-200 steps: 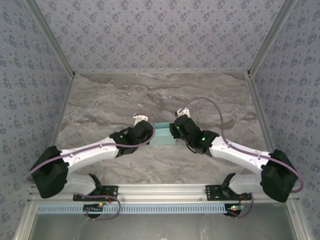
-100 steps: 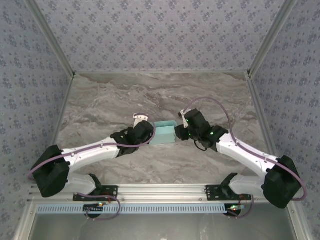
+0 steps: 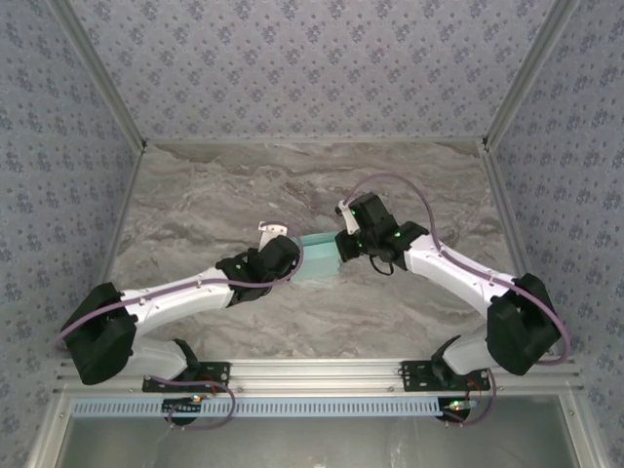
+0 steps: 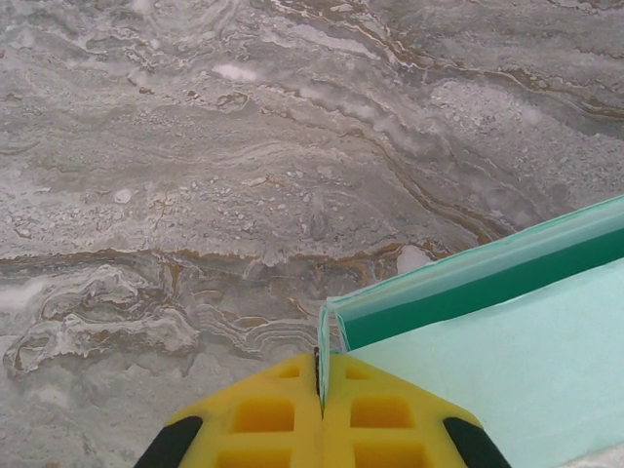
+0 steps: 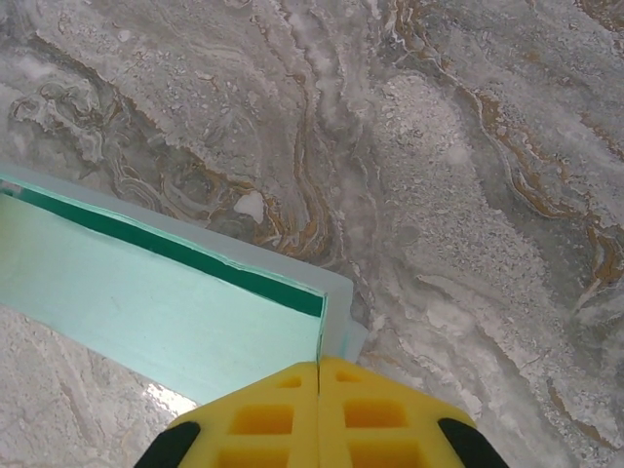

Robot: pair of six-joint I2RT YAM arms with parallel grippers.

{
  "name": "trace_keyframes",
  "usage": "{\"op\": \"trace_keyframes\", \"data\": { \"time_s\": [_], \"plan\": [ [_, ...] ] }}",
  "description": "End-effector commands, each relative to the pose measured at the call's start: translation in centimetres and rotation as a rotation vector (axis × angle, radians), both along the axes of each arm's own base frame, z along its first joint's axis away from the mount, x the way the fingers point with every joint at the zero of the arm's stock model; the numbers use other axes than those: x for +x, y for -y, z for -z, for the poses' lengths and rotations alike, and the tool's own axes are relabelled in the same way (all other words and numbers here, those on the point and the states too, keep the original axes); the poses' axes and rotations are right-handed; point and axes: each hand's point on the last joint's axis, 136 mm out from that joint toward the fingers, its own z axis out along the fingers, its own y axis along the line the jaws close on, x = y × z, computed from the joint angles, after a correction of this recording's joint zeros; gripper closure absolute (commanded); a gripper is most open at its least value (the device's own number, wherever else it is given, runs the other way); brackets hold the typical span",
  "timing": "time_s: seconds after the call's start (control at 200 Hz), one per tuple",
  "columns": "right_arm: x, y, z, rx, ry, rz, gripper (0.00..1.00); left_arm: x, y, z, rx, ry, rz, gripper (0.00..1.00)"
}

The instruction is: Fold the paper box

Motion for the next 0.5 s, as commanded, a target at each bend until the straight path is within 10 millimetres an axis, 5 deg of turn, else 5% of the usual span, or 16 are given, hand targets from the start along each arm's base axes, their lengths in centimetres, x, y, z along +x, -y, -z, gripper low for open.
{"op": "trace_keyframes", "data": {
  "time_s": [0.0, 0.205, 0.495],
  "plan": [
    [-0.62, -0.48, -0.05, -0.022, -0.020, -0.024, 0.79, -0.52, -0.28, 1.23, 0.021, -0.033, -0.009, 1.00],
    [-0.72, -0.18, -0.10, -0.028, -0.017, -0.027, 0.71, -0.50, -0.44, 1.39, 0.025, -0.034, -0.016, 1.00],
    [-0.39, -0.88, 0.22, -0.049, -0.031, -0.020, 0.89, -0.61, -0.58, 1.83, 0.025, -0.041, -0.023, 1.00]
  ]
}}
